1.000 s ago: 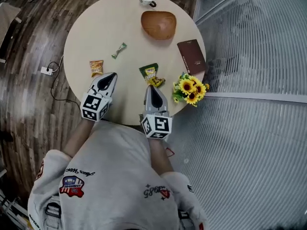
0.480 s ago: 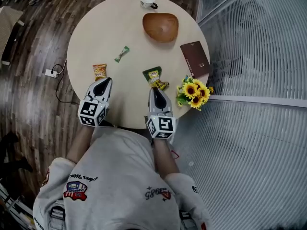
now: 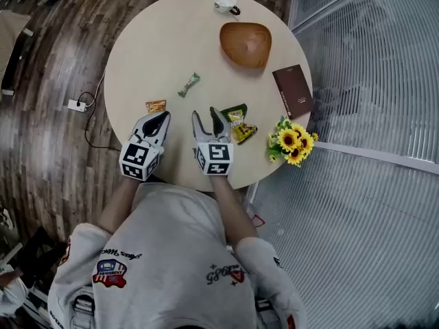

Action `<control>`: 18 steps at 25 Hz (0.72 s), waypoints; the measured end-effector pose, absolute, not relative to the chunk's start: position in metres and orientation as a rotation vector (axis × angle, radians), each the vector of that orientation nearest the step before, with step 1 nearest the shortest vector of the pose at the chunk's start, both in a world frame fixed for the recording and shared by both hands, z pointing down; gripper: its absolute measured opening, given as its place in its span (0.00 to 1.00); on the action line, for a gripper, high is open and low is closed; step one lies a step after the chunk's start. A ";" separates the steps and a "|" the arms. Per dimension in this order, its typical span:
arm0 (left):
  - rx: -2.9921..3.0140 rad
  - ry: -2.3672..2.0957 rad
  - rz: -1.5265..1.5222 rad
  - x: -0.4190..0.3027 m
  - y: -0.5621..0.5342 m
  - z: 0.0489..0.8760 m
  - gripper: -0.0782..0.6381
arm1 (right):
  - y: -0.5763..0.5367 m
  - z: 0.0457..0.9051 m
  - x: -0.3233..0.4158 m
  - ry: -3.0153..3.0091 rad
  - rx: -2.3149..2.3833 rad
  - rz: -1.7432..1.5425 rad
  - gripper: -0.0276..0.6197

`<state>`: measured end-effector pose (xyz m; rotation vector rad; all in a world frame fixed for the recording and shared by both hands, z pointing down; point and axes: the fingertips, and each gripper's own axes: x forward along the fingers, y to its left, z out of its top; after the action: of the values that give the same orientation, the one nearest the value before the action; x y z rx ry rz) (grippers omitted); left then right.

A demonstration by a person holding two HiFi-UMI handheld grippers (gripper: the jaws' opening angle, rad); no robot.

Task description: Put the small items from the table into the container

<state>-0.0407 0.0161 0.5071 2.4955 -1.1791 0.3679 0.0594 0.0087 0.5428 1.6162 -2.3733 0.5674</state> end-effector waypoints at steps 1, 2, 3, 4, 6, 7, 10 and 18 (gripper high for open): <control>2.497 -1.165 0.369 -0.044 0.012 0.509 0.12 | -0.002 0.553 0.052 -2.353 1.621 0.574 0.36; 2.497 -1.153 0.370 -0.047 0.007 0.510 0.12 | -0.012 0.564 0.046 -2.323 1.626 0.585 0.38; 2.497 -1.141 0.370 -0.050 0.003 0.512 0.12 | -0.022 0.576 0.041 -2.286 1.631 0.599 0.41; 2.497 -1.131 0.369 -0.053 -0.001 0.513 0.12 | -0.032 0.588 0.036 -2.246 1.637 0.617 0.45; 2.493 -1.117 0.366 -0.058 -0.012 0.514 0.12 | -0.051 0.612 0.030 -2.166 1.649 0.674 0.45; 2.488 -1.111 0.364 -0.060 -0.017 0.516 0.12 | -0.060 0.624 0.028 -2.130 1.658 0.707 0.45; 2.477 -1.080 0.370 -0.065 -0.027 0.525 0.12 | -0.083 0.654 0.023 -2.040 1.666 0.782 0.44; 2.463 -1.002 0.416 -0.070 -0.050 0.547 0.12 | -0.105 0.714 0.015 -1.872 1.584 0.872 0.38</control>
<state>-0.0700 -0.0495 0.5472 2.4631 -1.0015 0.4158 0.0147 -0.1047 0.7144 1.5843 -1.8722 0.8717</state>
